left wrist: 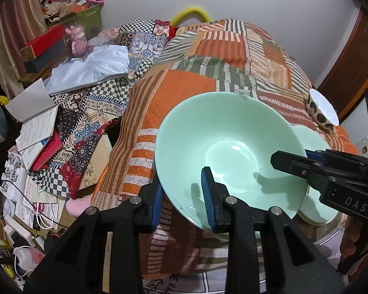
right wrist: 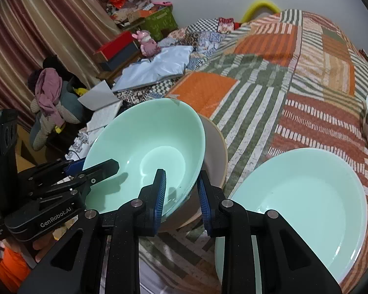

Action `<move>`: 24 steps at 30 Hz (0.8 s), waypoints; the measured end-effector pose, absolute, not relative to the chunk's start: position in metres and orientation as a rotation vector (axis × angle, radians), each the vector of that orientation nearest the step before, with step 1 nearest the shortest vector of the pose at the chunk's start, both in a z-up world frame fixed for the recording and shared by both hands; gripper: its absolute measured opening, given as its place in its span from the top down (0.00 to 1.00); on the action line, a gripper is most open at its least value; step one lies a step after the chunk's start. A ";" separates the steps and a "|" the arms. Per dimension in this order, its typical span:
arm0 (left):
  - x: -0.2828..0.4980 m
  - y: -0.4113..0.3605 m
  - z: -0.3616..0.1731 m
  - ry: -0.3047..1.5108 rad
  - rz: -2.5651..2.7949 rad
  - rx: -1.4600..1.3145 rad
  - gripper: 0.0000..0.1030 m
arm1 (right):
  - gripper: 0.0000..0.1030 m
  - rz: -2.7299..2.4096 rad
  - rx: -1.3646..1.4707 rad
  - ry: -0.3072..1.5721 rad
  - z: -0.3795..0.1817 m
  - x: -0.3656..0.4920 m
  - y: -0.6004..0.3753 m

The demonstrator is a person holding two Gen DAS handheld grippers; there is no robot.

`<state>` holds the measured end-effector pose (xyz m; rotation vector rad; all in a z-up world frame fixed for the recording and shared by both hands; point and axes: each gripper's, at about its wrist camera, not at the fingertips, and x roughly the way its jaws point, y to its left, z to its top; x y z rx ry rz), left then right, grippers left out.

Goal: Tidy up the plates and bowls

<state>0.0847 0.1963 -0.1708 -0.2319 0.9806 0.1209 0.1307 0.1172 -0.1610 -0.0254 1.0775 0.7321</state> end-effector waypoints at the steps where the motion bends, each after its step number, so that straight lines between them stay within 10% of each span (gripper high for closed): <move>1: 0.086 0.197 -0.174 0.981 0.120 -0.230 0.71 | 0.77 0.731 -0.028 1.085 -0.163 0.131 0.118; 24: 0.093 0.205 -0.188 1.004 0.164 -0.190 0.71 | 0.72 0.738 -0.085 1.088 -0.160 0.136 0.117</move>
